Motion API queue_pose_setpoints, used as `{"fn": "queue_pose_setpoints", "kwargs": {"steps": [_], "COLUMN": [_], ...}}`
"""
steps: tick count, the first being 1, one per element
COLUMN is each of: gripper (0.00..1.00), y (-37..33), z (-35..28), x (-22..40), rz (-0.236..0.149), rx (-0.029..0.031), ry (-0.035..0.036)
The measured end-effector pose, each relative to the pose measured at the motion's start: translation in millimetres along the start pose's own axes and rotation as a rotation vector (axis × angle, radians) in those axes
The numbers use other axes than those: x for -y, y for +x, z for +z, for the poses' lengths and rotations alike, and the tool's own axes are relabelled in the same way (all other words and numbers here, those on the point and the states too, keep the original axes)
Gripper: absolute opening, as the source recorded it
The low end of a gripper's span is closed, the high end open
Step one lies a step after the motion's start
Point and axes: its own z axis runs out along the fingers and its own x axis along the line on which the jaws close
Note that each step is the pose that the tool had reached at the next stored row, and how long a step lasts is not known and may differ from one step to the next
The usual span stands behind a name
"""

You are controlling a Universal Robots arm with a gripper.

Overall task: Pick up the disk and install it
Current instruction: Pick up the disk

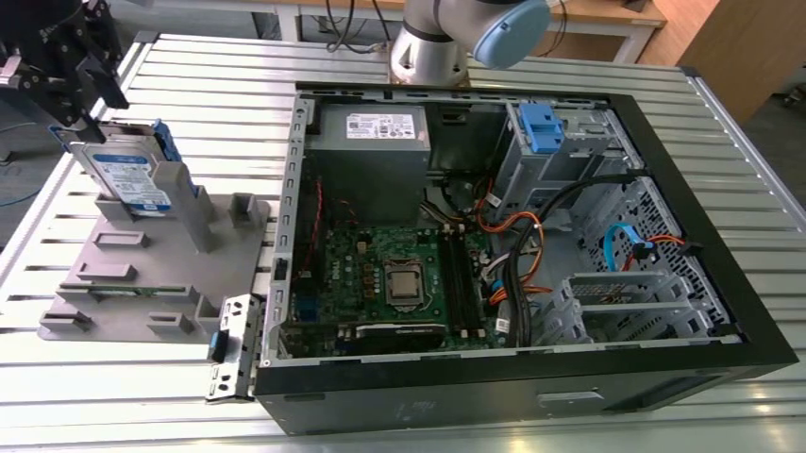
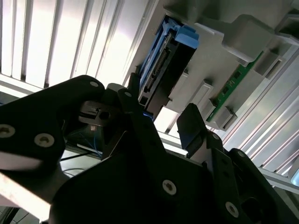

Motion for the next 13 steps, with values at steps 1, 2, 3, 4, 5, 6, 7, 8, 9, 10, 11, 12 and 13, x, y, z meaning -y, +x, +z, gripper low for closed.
{"fn": "queue_pose_setpoints", "kwargs": {"steps": [1, 2, 3, 4, 5, 6, 7, 8, 9, 10, 11, 12, 13], "gripper": [0.59, 0.59, 0.59, 0.59, 0.59, 0.59, 0.59, 0.59, 0.59, 0.59, 0.59, 0.59, 0.59], "y": [0.1, 0.1, 0.2, 0.2, 0.1, 0.1, 0.1, 0.1, 0.1, 0.1, 0.1, 0.1, 0.2], "z": [0.7, 1.4, 1.8, 1.9, 1.8, 1.9, 1.9, 2.0, 2.0, 2.4, 2.4, 2.4, 2.4], "x": [-0.2, -0.4, -0.5, -0.6, -0.7, -0.7, -0.7, -0.7, -0.7, -0.7, -0.7, -0.7, -0.7], "rz": [-0.003, -0.008, -0.014, -0.018, -0.019, -0.019, -0.019, -0.019, -0.019, -0.019, -0.019, -0.019, -0.019], "rx": [0.0003, 0.0005, 0.0004, 0.0002, 0.0001, 0.0001, 0.0001, 0.0002, 0.0002, 0.0004, 0.0001, 0.0001, 0.0001], "ry": [0.0017, 0.0026, 0.0027, 0.0025, 0.0024, 0.0025, 0.0025, 0.0026, 0.0025, 0.0017, 0.0007, 0.0005, 0.0004]}}
